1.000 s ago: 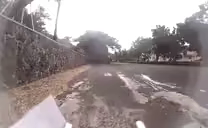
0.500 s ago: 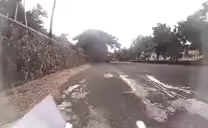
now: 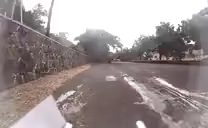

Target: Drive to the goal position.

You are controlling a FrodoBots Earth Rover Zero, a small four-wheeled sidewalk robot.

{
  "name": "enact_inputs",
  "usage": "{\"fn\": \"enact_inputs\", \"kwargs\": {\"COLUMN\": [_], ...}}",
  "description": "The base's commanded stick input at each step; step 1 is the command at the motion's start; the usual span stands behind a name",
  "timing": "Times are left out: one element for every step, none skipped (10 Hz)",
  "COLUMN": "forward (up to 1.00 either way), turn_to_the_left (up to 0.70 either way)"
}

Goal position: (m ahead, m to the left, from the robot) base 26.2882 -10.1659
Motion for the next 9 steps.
{"fn": "enact_inputs", "kwargs": {"forward": [1.00, 1.00, 1.00, 1.00, 1.00, 1.00, 1.00, 1.00, 1.00], "turn_to_the_left": [-0.11, -0.01, -0.14, -0.04, 0.00, -0.14, -0.09, -0.04, -0.15]}}
